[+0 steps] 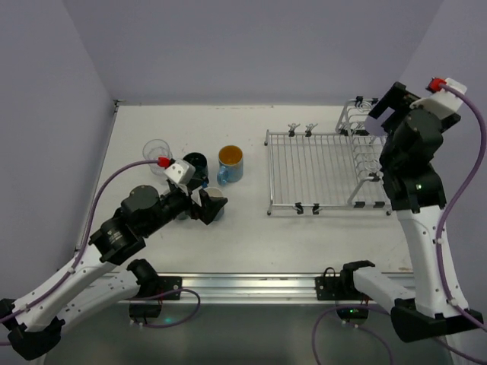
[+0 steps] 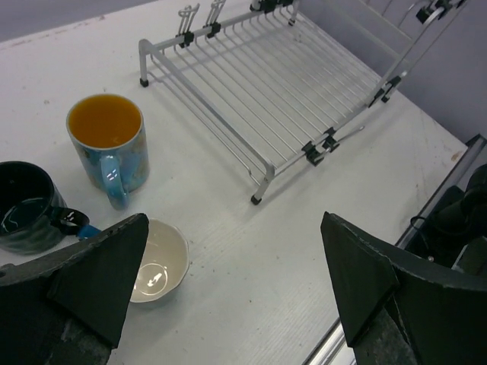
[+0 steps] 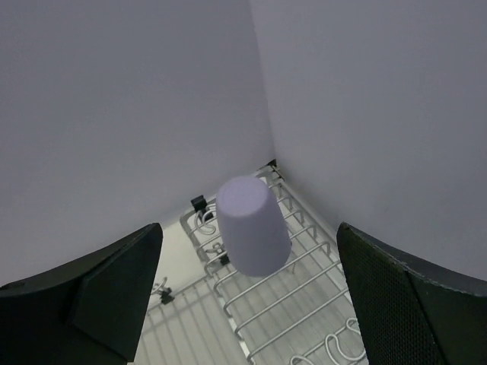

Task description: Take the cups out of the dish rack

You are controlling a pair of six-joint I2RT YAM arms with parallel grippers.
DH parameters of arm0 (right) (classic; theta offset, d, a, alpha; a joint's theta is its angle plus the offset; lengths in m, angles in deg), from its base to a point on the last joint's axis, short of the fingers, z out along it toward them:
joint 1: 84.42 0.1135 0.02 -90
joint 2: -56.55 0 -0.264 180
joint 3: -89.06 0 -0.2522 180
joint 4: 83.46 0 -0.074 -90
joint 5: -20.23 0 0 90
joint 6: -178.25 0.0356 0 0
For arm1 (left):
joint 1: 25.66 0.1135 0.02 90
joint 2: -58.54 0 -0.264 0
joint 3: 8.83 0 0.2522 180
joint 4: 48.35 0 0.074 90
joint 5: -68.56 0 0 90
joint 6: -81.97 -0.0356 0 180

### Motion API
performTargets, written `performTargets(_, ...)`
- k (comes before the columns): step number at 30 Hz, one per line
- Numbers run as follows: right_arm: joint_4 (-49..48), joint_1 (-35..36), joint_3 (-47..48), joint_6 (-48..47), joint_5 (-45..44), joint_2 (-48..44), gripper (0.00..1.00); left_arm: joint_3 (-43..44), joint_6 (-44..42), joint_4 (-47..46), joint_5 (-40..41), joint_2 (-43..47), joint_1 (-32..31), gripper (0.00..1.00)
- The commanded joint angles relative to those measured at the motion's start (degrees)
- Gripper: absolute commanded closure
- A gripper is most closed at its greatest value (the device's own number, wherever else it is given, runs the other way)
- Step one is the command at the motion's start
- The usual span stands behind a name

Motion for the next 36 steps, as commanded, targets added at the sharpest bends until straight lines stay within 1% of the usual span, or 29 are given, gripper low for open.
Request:
performTargets(1, -0.4, -2.8, 5.7, -5.2, -2.3, 7.4, 0.01, -0.9, -2.5, -3.4, -2.2, -1.3, -0.1, 0.0)
performTargets(3, -0.3, -4.5, 8.9, -4.7, 0.1, 12.3, 0.01, 0.2, -3.1, -2.2, -1.8, -2.3, 0.0, 0.0)
performTargets(5, 0.5, -6.1, 11.5, -5.2, 0.3, 17.4, 0.01, 0.5, -3.1, -1.4, -1.6, -2.8, -0.1, 0.0)
performTargets(7, 1.0, -7.4, 12.6, -5.5, 0.7, 19.9, 0.01, -0.4, -3.2, -1.7, -1.6, -2.3, 0.0, 0.0)
performTargets(10, 0.9, -9.7, 12.8, -3.4, 6.0, 22.2, 0.01, -0.4, -3.9, -1.7, -2.1, -2.6, -0.1, 0.0)
performTargets(16, 0.8, -9.7, 13.6, -3.6, 7.6, 27.7, 0.01, 0.1, -4.4, -1.1, -1.6, -3.2, 0.0, 0.0)
performTargets(17, 0.9, -11.5, 13.6, -3.6, 7.3, 28.3, 0.01, 0.2, -4.5, -1.1, -1.5, -3.1, 0.0, 0.0)
performTargets(21, 0.8, -11.6, 12.6, -2.7, 8.4, 30.3, 0.01, 0.2, -4.6, -1.2, -1.5, -3.5, 0.1, 0.0)
performTargets(23, 0.8, -11.6, 11.8, -2.3, 7.3, 31.1, 0.01, 0.2, -4.6, -1.1, -1.4, -3.8, 0.1, 0.0)
performTargets(25, 0.3, -11.6, 10.7, -2.2, 6.3, 31.3, 0.03, 0.2, -4.6, -1.2, -1.4, -3.9, 0.1, 0.0)
performTargets(27, -0.6, -11.6, 10.3, -2.4, 5.5, 31.0, 0.09, 0.2, -4.6, -1.2, -1.5, -3.9, 0.1, 0.0)
performTargets(30, -3.1, -11.6, 8.8, -2.5, 5.6, 29.1, 0.45, 0.2, -4.7, -1.3, -1.4, -3.9, 0.1, 0.0)
performTargets(31, -3.7, -11.6, 8.3, -2.5, 5.6, 28.2, 0.52, 0.3, -4.6, -1.3, -1.5, -3.9, 0.2, 0.0)
performTargets(32, -4.1, -11.6, 7.7, -2.3, 5.7, 26.5, 0.57, 0.2, -4.5, -1.3, 0.2, -3.8, 0.2, 0.0)
performTargets(34, -5.1, -11.5, 6.8, -1.8, 6.7, 24.5, 0.6, 0.3, -4.3, -1.4, 0.8, -3.7, 0.1, 0.0)
performTargets(35, -5.4, -11.1, 6.4, -1.4, 7.2, 23.3, 0.64, 0.4, -4.0, -1.5, 0.9, -3.7, 0.2, 0.0)
performTargets(36, -6.2, -10.9, 5.9, -1.2, 7.6, 20.8, 0.64, 0.5, -3.9, -1.7, 0.9, -3.7, 0.2, 0.0)
